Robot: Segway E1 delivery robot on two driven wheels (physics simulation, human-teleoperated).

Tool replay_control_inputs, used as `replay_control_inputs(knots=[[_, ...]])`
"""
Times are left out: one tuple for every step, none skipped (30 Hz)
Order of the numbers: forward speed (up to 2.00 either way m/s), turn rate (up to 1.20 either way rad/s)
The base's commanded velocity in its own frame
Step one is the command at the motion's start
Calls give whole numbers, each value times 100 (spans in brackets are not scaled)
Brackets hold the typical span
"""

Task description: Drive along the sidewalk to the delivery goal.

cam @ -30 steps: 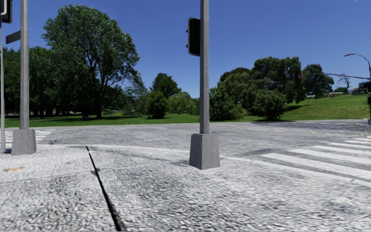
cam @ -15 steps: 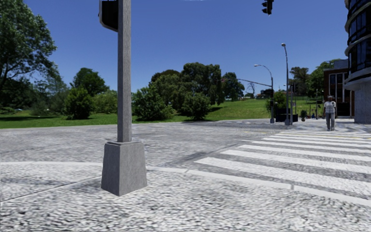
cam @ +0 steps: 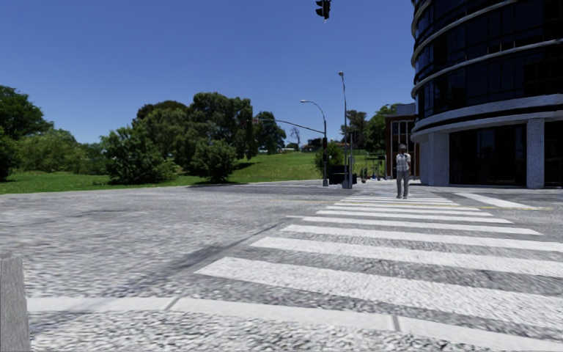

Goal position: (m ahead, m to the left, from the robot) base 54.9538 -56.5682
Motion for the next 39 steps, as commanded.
replay_control_inputs(knots=[[163,-61],[163,-60],[163,-60],[163,-60],[163,-60],[163,-56],[163,-56],[163,-44],[163,-29],[163,-4],[163,-4],[163,0],[163,0],[163,0],[163,0],[163,0],[163,0],[163,0],[163,0],[163,0],[163,0],[163,0],[163,0],[158,0],[151,0],[151,0],[149,0],[148,0],[148,0],[148,0],[148,0],[148,0],[148,0],[148,0],[148,0],[148,0],[148,0],[149,0],[149,0]])
